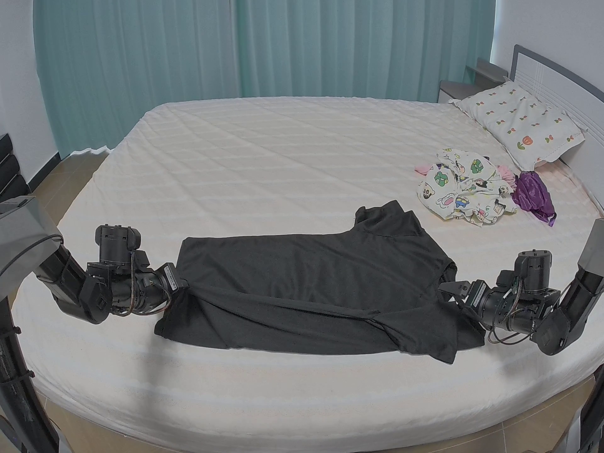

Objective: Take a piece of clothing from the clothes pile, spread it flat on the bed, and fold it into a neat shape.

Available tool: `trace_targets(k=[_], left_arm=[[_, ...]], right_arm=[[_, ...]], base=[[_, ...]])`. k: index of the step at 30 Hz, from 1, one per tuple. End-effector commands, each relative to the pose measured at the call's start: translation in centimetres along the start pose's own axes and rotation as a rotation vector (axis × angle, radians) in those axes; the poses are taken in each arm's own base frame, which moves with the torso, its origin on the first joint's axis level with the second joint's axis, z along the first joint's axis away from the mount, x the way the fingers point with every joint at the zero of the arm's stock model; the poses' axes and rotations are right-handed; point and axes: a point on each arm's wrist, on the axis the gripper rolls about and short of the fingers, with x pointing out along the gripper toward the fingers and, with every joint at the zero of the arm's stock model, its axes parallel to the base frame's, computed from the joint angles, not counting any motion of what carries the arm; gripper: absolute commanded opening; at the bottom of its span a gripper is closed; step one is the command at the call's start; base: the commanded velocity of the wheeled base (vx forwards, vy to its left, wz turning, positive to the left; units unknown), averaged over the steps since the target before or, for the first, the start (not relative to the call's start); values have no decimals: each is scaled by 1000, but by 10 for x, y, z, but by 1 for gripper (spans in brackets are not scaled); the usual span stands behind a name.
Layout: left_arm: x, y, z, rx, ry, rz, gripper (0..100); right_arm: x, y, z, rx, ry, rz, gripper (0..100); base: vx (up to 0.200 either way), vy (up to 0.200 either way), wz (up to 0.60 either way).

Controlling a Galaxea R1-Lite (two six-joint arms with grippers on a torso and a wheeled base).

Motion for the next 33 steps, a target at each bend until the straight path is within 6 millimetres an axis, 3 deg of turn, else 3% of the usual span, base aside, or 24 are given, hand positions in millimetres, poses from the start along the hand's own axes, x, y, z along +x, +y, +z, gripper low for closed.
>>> trace_targets(k=[1, 10, 11, 23, 33], left_arm=[[-1, 0, 0, 0, 1, 0, 0], [2, 0, 1, -35, -1, -1, 0], [2, -1, 2, -37, -2, -2, 0], [2, 0, 1, -38, -2, 0, 0], [4, 2, 0, -42, 5, 8, 0]], right_arm=[[10, -3, -2, 2, 23, -13, 100], [37, -12, -5, 15, 47, -26, 100], [38, -12, -5, 15, 46, -25, 0], [36, -11, -1, 7, 20, -27, 0], [21, -2, 26, -2, -113, 36, 0]], base=[[0, 0, 0], [0, 0, 0], [0, 0, 0], [0, 0, 0], [0, 0, 0]])
